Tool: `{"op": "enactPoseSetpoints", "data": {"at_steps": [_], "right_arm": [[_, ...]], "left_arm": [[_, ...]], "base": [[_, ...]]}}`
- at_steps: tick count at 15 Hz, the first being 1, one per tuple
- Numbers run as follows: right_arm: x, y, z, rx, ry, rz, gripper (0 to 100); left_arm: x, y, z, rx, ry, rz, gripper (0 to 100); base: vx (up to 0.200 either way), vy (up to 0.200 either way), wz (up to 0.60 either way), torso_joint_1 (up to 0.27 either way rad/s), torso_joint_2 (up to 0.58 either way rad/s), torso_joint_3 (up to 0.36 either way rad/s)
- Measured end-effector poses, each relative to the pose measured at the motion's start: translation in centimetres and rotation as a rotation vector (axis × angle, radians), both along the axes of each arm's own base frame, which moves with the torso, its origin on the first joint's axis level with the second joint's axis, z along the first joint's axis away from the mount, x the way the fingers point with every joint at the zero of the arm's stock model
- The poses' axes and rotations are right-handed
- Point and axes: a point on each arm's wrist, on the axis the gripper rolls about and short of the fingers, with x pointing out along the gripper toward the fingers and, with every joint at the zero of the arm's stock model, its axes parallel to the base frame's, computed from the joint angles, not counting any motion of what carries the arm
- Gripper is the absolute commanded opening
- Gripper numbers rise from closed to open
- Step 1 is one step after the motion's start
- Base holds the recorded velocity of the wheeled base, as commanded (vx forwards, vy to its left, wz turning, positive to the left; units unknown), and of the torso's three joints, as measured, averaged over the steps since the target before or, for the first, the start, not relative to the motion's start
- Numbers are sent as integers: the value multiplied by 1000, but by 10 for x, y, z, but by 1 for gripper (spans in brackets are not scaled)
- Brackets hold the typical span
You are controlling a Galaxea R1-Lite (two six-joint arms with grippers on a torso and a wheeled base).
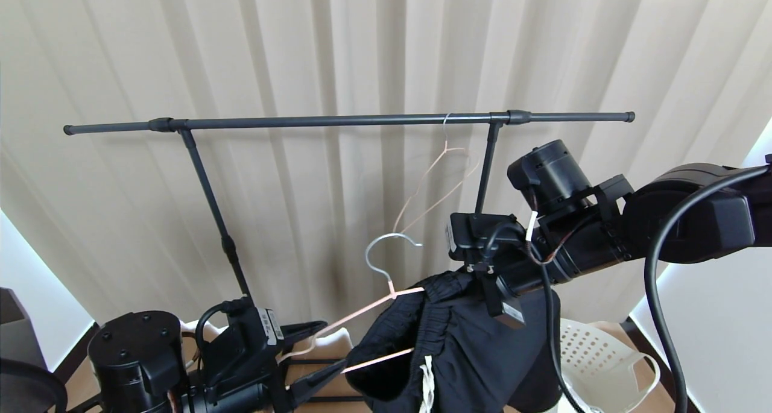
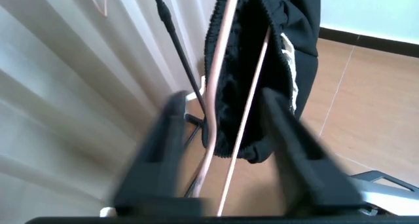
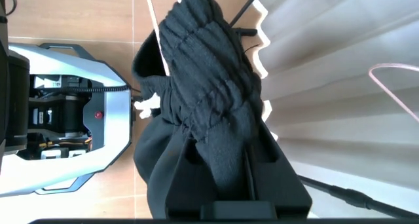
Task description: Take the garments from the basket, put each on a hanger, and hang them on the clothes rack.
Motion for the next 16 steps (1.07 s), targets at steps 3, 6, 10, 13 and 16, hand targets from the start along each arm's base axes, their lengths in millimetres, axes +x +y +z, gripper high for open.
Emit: {"op": "enactPoseSetpoints", "data": {"at_steps": [3, 6, 10, 13, 16], "right_arm": [[-2, -4, 0, -1, 2, -7, 0], [-2, -18, 3, -25, -16, -64, 0], [-3, -29, 12, -45, -61, -123, 0], [-4, -34, 18, -113, -128, -206, 0], [-3, -35, 25, -128, -237, -292, 0]], "left_arm": [[5, 6, 1, -7, -1, 36, 100], [16, 19, 4, -29, -4, 116, 100], [30, 28, 10, -149, 67, 204, 100], [42, 26, 18, -296, 153, 250, 100], [56, 22, 34, -371, 102, 299, 100]], "base": [[0, 0, 0, 0, 0, 0], [0, 0, 0, 0, 0, 0], [0, 0, 0, 0, 0, 0], [0, 0, 0, 0, 0, 0], [0, 0, 0, 0, 0, 0]]}}
